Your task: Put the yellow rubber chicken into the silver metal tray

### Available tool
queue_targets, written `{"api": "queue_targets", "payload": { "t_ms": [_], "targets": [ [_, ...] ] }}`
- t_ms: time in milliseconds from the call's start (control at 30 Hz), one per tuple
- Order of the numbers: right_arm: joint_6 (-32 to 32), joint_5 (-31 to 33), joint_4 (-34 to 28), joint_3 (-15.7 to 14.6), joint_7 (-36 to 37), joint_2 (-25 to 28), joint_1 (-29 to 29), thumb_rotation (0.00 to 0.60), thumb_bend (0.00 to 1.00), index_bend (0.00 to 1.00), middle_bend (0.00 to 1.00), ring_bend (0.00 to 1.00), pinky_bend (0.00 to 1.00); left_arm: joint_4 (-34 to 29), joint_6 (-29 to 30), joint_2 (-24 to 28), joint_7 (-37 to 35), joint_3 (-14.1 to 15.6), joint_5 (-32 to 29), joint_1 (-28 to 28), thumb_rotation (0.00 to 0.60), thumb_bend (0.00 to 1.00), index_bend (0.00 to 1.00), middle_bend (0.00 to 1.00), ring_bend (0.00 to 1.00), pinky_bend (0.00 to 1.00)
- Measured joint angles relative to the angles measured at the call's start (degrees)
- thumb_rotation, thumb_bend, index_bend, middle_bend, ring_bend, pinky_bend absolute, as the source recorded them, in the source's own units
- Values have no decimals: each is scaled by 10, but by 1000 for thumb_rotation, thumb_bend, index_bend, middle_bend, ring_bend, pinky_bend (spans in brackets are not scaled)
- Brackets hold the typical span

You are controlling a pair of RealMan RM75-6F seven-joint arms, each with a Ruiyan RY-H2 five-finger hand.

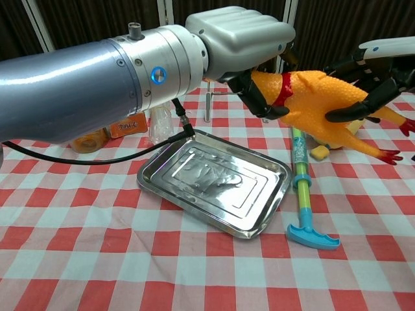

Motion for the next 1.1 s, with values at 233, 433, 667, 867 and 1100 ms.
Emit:
{"api": "queue_targets", "payload": {
  "t_ms": [233,433,667,867,1100],
  "targets": [
    [21,-2,2,-2,-23,-10,-3,600,1000,984,881,889,902,-4,-2,1,-4,0,0,-1,600,752,608,679,608,716],
    [33,-7,-2,-2,-34,-14,-5,600,1000,1000,949,956,950,-7,1,3,-7,3,5,1,600,752,608,679,608,716],
    [3,-27,-9,-11,-28,5,-3,600,665,465,610,504,511,-8,1,9,-18,7,13,7,600,752,608,680,608,716],
    [-38,-66,-3,-25,-7,33,4,600,203,0,32,2,65,-4,1,11,-31,12,23,14,600,751,607,678,608,712],
    [-33,-77,11,-32,1,45,-1,600,97,0,0,0,36,7,2,16,-67,29,57,31,600,750,612,682,608,710]
  ]
}}
